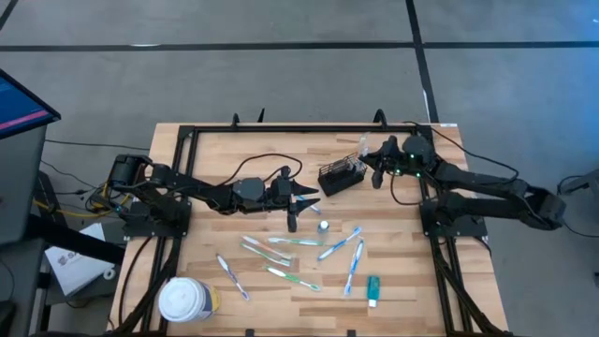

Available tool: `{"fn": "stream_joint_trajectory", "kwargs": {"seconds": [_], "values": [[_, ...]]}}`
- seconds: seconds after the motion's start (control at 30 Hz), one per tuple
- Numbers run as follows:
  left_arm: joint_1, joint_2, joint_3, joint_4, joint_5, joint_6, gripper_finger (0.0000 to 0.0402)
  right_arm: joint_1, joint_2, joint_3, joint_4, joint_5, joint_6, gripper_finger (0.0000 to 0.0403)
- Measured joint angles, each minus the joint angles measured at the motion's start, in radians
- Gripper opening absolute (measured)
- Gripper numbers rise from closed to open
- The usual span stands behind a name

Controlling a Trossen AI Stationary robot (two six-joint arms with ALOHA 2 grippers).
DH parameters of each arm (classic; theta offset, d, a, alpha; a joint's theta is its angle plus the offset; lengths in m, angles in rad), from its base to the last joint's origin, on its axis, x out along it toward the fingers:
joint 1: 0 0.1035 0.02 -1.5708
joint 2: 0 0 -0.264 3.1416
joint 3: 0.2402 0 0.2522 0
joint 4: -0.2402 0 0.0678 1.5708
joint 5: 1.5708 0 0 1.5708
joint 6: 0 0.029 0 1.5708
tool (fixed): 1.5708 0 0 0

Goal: Pick & Place toothbrushing station
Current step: Put the blue toothbrush into the mesh organizer

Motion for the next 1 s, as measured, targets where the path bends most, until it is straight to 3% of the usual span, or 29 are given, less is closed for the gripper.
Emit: {"fn": "stream_joint_trajectory", "kwargs": {"seconds": [0.43, 1.0], "values": [[0.000, 0.000, 0.000, 0.000, 0.000, 0.000, 0.0110, 0.001, 0.035, 0.000, 0.022, -0.004, 0.000, 0.0066], [0.000, 0.000, 0.000, 0.000, 0.000, 0.000, 0.0110, 0.001, 0.027, 0.000, 0.004, -0.006, -0.040, 0.0073]]}}
